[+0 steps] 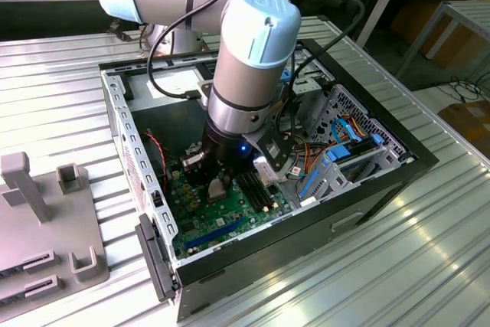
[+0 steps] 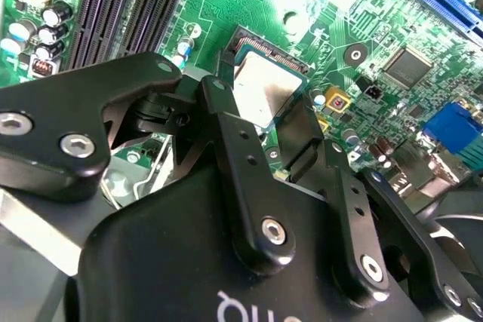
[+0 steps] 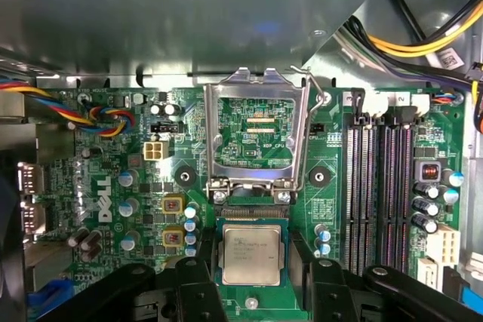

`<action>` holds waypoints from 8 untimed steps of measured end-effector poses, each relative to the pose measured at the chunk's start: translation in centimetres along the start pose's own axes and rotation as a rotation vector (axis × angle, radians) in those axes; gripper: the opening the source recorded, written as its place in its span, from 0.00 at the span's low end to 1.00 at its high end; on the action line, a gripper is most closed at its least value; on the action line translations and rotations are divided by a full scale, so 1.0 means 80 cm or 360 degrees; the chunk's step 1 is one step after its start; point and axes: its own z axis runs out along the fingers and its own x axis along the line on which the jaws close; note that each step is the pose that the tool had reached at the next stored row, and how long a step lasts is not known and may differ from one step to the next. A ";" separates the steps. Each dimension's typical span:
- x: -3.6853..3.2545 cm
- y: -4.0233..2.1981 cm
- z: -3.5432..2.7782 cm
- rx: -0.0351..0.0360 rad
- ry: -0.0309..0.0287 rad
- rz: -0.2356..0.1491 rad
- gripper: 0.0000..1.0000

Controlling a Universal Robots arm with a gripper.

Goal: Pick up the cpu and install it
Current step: 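Place the cpu into insertion slot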

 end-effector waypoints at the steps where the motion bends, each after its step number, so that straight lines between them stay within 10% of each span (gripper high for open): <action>1: -0.0001 0.0000 0.0010 0.0000 0.00000 0.0000 0.47; 8: -0.0001 0.0000 0.0038 0.0000 0.00001 0.0000 0.47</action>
